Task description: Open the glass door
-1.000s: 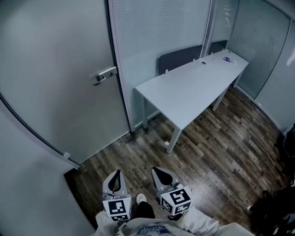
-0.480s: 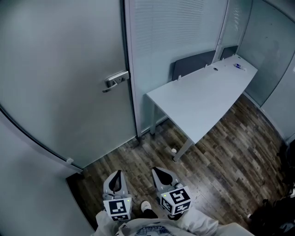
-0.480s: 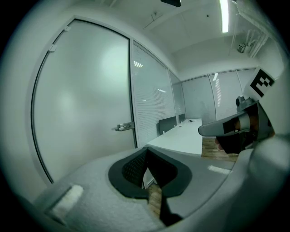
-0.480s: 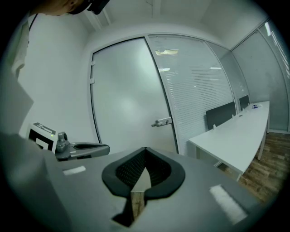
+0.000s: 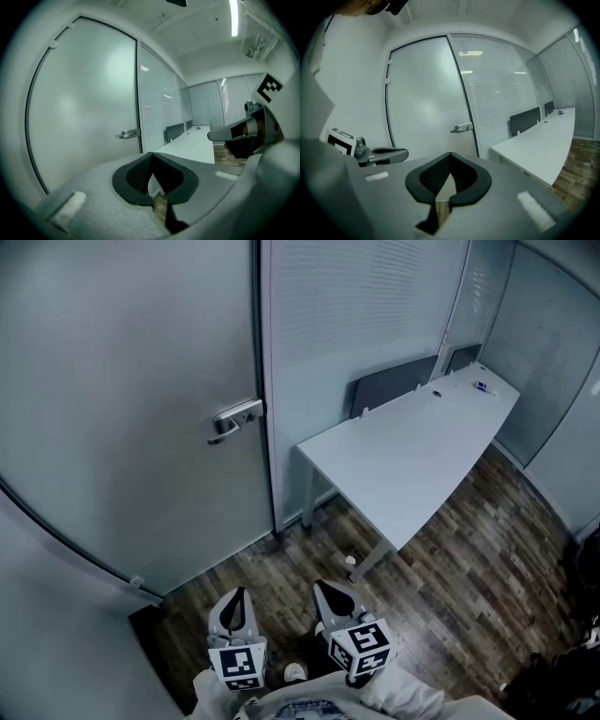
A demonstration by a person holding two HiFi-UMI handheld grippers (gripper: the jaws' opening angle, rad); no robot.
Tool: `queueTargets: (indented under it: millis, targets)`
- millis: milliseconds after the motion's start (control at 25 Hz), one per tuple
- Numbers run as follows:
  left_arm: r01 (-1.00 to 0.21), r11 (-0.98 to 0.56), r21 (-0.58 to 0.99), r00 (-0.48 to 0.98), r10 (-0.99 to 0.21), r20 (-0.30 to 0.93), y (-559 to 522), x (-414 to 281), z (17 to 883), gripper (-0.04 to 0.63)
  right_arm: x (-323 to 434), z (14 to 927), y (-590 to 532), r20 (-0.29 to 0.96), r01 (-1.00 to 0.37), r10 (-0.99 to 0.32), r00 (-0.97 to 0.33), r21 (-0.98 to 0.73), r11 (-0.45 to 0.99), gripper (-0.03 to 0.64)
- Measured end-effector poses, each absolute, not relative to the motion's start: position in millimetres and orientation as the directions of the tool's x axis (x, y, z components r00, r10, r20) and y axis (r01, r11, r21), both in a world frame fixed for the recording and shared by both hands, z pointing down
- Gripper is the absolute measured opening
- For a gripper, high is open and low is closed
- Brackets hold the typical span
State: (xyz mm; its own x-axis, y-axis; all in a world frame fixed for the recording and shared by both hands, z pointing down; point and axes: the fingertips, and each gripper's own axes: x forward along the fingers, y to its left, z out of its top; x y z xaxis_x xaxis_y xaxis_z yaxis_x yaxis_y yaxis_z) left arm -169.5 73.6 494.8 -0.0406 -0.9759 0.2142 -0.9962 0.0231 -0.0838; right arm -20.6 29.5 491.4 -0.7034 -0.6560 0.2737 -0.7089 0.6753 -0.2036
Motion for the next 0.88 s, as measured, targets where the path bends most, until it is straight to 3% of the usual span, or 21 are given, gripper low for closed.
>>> queueTargets:
  millis: [880]
  targets:
    - [-0.964,0.243,-0.109,-0.263,-0.935,0.236,-135,-223,499,0.003,-100,495,-202,0.267,-0.502,-0.445,-0.855,-0.205,0.84,0.006]
